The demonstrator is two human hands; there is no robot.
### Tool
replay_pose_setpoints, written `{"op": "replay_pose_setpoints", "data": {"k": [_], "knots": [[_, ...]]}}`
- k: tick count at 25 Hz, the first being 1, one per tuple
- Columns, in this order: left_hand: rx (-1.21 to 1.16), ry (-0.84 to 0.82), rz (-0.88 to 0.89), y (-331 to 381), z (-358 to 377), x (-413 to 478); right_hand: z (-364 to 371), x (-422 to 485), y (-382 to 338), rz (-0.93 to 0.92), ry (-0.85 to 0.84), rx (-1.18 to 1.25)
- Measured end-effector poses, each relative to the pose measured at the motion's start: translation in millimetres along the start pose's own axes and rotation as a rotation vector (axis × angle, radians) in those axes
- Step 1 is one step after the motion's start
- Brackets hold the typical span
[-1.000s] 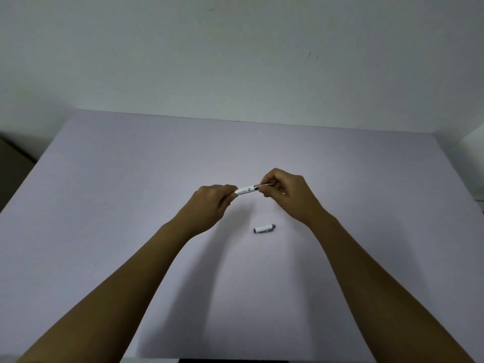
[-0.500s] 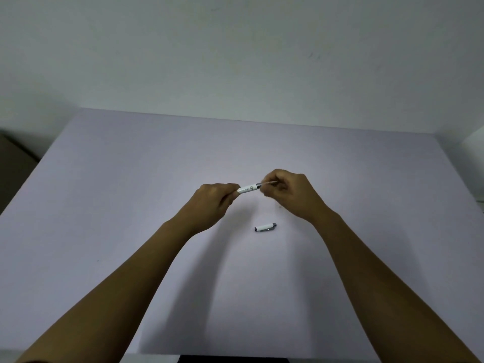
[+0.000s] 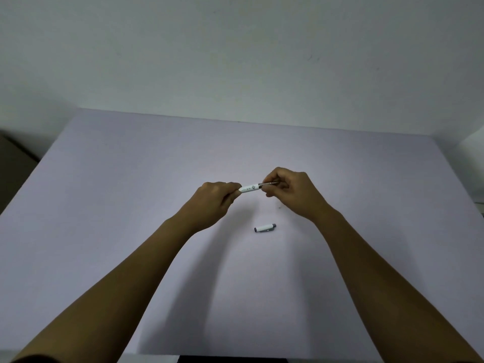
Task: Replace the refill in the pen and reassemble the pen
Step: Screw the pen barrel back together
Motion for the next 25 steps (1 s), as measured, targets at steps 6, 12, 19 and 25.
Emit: {"op": "replay_pose_setpoints", "data": {"k": [6,12,19,25], "knots": [[0.008,0.008,0.005,-2.0,-0.1,0.4,0.4,1.9,1.1,-0.037,-0.020,-0.033],[0.027,-0.002,-0.002,-4.6,3.2,-0.2,4.1,7.2,0.7,-0.049,-0.012,-0.130],[0.052,0.034,0.030,-4.2,0.6,3.6,3.6,8.6,4.7,-0.145,0.001,-0.258],[0.068,0.056,0.032,-4.1,0.2,10.5,1.1,10.9,2.0,-0.216,-0.021,-0.247]]}}
Point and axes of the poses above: each hand's wrist, its own x-axis towards the middle knuckle, its own z-axis out of the palm, y = z × x, the point moved 1 cm from there along x, towards the middle knuckle, and after that the axes turned 4 degrees about y, right-handed, at the moved point
